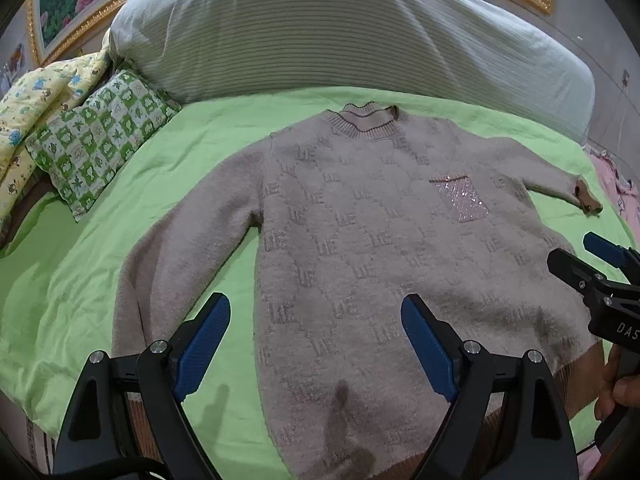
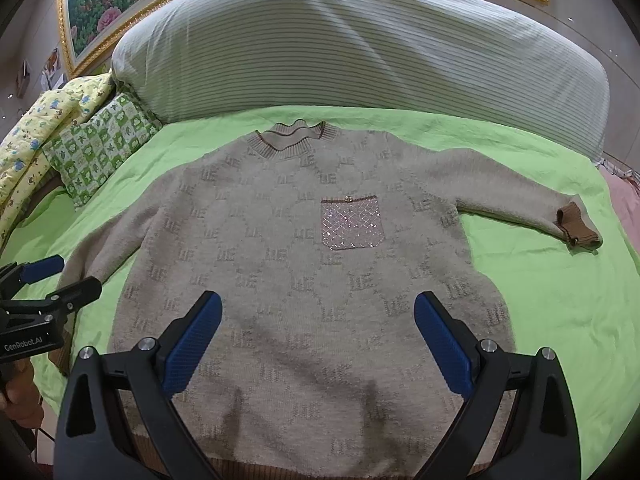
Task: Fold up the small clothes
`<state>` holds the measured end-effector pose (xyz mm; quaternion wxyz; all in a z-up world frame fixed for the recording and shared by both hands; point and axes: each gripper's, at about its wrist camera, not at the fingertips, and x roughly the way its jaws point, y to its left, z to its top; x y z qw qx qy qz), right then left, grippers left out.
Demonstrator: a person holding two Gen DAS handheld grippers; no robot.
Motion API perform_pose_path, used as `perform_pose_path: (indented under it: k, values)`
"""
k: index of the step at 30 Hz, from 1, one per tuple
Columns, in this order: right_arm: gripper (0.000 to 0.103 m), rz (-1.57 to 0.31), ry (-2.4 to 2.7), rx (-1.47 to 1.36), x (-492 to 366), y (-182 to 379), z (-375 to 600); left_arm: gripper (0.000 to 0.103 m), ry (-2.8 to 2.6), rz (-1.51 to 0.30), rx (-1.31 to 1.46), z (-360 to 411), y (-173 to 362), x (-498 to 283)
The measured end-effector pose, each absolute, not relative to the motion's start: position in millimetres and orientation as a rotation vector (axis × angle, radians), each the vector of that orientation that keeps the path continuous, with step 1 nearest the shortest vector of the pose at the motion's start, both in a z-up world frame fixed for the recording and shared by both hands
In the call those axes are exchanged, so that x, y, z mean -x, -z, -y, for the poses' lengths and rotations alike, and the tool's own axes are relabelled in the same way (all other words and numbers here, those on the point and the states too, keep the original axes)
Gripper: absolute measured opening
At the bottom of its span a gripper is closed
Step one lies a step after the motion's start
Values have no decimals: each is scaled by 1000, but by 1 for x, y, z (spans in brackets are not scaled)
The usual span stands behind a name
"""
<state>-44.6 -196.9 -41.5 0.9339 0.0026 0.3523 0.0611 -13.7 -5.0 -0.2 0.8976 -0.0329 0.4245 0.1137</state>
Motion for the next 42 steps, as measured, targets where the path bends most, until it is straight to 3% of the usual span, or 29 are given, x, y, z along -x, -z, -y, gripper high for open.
perform_pose_path:
  k: [42]
  values:
    - [97, -749, -110, -38, 37, 50, 217, 89, -210, -932, 87, 14, 15, -3]
